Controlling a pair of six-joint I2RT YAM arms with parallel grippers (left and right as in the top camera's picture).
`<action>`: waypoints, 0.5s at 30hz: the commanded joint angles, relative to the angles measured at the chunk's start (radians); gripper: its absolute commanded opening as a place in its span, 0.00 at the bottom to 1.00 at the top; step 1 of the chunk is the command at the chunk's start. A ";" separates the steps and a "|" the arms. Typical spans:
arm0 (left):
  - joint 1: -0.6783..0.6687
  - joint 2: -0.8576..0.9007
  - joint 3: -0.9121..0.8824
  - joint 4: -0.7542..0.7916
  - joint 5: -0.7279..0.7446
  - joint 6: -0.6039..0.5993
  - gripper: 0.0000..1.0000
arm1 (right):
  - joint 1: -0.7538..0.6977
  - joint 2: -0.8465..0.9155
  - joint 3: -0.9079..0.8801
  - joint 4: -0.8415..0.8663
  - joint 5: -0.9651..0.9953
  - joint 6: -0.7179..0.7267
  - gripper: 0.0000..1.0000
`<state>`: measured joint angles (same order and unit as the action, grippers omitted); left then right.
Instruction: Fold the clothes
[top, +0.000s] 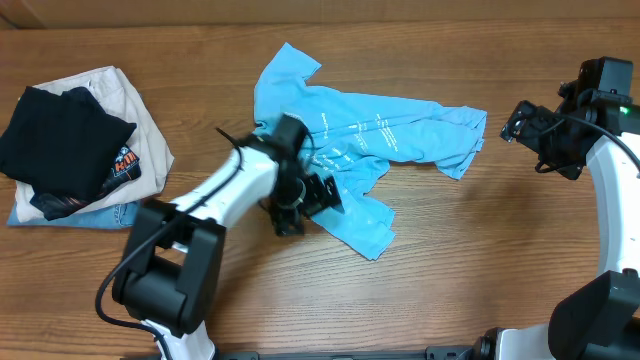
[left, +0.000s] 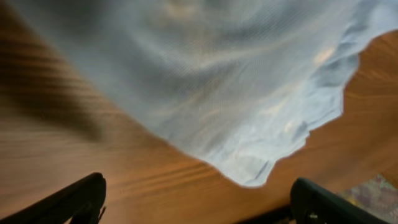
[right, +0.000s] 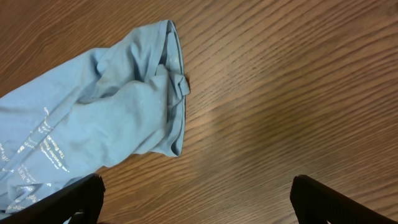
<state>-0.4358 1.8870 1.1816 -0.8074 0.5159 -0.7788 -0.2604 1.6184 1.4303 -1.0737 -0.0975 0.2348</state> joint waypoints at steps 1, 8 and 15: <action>-0.061 -0.010 -0.066 0.099 -0.063 -0.172 0.89 | 0.001 -0.032 0.011 0.001 -0.001 0.001 1.00; -0.114 -0.010 -0.084 0.259 -0.229 -0.222 0.11 | 0.001 -0.033 0.011 0.001 -0.001 0.001 1.00; -0.109 -0.034 0.047 0.330 -0.235 -0.006 0.04 | 0.001 -0.032 0.011 -0.011 -0.001 0.001 1.00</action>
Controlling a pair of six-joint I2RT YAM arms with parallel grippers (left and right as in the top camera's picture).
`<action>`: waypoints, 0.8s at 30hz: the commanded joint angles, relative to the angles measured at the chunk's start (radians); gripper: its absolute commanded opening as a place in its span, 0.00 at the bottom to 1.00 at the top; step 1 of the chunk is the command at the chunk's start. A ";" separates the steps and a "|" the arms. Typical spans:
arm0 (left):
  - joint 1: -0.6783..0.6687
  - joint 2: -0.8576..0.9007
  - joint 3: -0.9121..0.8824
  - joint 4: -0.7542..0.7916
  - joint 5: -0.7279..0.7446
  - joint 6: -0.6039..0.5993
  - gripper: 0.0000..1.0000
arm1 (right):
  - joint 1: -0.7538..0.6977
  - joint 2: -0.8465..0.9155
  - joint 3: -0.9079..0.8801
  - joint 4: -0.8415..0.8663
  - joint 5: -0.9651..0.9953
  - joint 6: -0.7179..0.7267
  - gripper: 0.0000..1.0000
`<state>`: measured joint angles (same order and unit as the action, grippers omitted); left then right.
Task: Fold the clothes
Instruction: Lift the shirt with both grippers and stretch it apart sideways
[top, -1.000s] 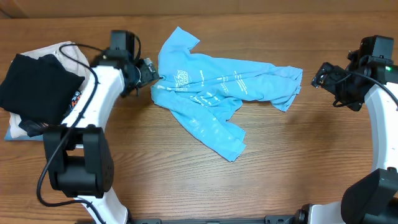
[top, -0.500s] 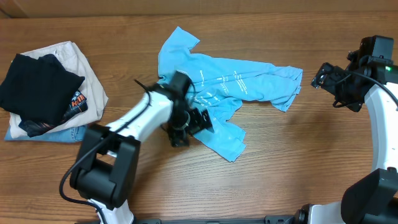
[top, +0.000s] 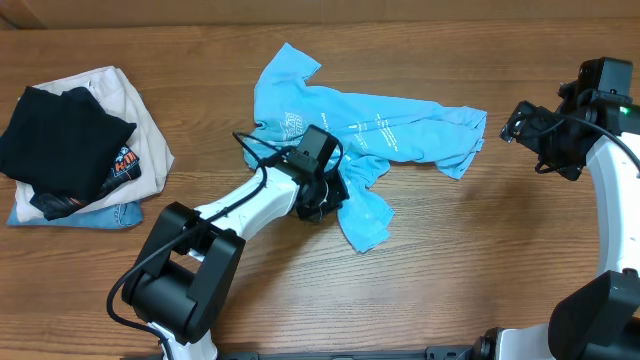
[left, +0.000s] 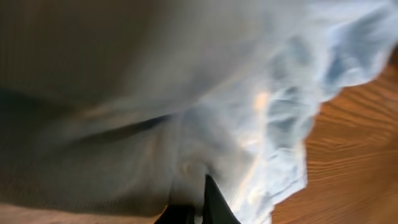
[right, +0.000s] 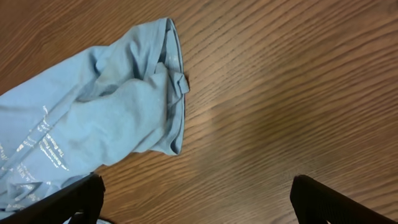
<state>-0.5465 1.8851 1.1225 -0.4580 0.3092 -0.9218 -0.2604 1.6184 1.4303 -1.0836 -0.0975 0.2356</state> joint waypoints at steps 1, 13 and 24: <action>0.002 -0.044 0.148 -0.044 -0.029 0.172 0.04 | 0.001 -0.033 0.011 -0.002 -0.001 0.000 1.00; 0.013 -0.320 0.787 -0.369 -0.345 0.431 0.04 | 0.085 -0.030 -0.095 0.055 -0.062 -0.030 1.00; 0.023 -0.358 0.882 -0.386 -0.438 0.482 0.04 | 0.303 -0.021 -0.201 0.172 -0.134 -0.207 1.00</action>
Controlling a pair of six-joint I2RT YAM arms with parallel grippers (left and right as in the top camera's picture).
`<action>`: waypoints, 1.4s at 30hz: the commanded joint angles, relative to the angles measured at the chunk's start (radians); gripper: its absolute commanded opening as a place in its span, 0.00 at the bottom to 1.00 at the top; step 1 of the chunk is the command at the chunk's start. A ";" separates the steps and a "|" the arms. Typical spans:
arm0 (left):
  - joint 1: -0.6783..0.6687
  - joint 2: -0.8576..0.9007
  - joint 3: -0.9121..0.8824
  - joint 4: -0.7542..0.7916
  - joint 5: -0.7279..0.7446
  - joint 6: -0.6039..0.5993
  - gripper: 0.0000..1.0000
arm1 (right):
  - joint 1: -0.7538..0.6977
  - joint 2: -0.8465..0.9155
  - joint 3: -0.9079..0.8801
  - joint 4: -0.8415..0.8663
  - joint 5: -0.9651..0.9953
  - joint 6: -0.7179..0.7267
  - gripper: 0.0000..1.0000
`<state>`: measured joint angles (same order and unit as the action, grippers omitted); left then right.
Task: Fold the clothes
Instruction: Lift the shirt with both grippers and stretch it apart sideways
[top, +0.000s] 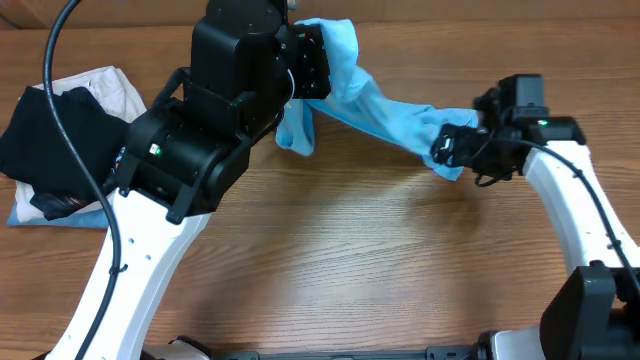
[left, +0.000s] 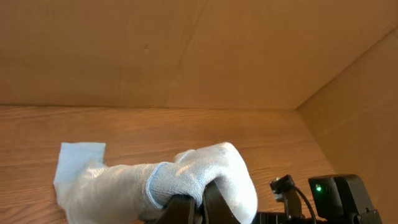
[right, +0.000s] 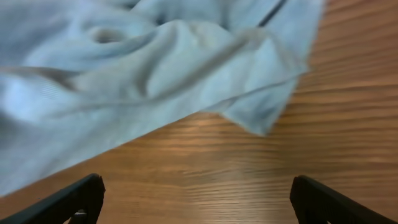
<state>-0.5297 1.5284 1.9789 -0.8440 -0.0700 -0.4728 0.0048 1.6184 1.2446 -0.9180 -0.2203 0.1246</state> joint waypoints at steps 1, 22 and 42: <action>0.006 -0.001 0.026 -0.002 -0.072 0.033 0.04 | 0.049 -0.020 -0.021 0.009 -0.005 -0.113 1.00; 0.008 -0.002 0.027 0.014 -0.270 0.084 0.05 | 0.111 -0.010 -0.354 0.602 0.074 -0.270 0.98; 0.008 -0.002 0.027 -0.010 -0.270 0.085 0.07 | 0.112 0.064 -0.354 0.706 0.062 -0.232 0.44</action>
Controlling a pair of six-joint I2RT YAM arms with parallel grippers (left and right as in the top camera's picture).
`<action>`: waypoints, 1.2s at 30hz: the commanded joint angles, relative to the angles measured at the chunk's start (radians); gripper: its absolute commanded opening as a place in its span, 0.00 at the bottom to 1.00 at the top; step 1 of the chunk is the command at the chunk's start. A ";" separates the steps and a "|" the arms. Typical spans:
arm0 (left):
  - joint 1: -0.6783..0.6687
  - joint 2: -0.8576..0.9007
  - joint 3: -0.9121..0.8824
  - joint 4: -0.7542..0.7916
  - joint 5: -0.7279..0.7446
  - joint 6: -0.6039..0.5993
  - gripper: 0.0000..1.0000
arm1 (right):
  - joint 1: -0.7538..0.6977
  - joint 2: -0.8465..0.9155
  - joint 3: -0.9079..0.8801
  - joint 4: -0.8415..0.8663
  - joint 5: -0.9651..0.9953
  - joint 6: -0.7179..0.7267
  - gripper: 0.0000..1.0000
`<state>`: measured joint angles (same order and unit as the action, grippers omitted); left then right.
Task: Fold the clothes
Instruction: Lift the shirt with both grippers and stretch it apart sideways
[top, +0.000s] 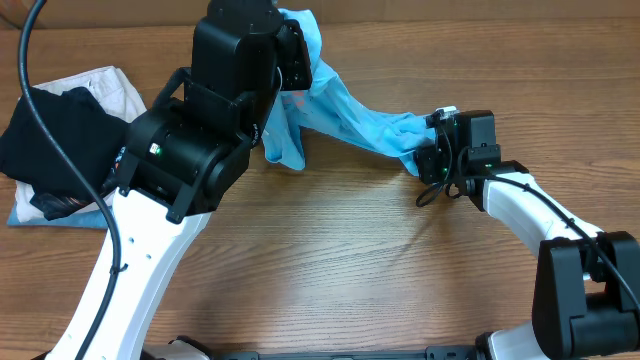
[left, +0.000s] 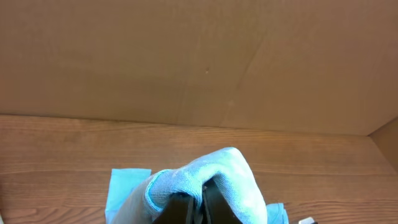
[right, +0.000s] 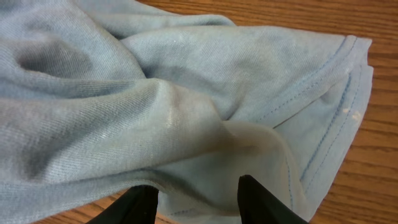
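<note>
A light blue shirt (top: 350, 115) hangs stretched from the back of the table down to the right. High at the back, my left gripper (top: 300, 50) is shut on a bunched fold of it; in the left wrist view that shirt (left: 230, 171) drapes over the closed gripper (left: 200, 208). At the shirt's low right end sits my right gripper (top: 428, 160). In its wrist view the gripper (right: 196, 202) is partly open, its fingers (right: 140, 205) straddling a fold of the shirt (right: 155, 93) near the hem.
A pile of other clothes (top: 70, 140), black on top of beige and denim, lies at the table's left edge. A cardboard wall (left: 186, 56) stands behind the wooden table (top: 350, 270).
My right gripper has come down onto the shirt's right end and its jaws have narrowed from wide open around a fold. The left gripper still holds the shirt up, slightly shifted.
My left gripper was open over the shirt's lower hem as it lay spread on the table. Then it was shut on the cloth. Then it held the shirt high at the back while the open right gripper reached the shirt's right end, which it now straddles.
</note>
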<state>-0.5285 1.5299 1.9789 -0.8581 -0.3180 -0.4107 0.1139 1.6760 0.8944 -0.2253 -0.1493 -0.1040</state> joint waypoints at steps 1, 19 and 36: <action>0.007 -0.003 0.027 0.003 -0.023 0.023 0.07 | 0.003 0.008 -0.004 0.015 -0.009 -0.005 0.42; 0.122 0.042 0.027 0.190 -0.132 0.151 0.04 | -0.178 -0.174 0.366 -0.220 0.348 0.138 0.04; 0.206 0.159 -0.001 -0.493 0.435 0.126 0.04 | -0.227 -0.126 0.621 -0.984 0.326 0.171 0.04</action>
<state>-0.3195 1.6356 1.9888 -1.2808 -0.0219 -0.2554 -0.1162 1.5330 1.5642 -1.1763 0.1722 0.0227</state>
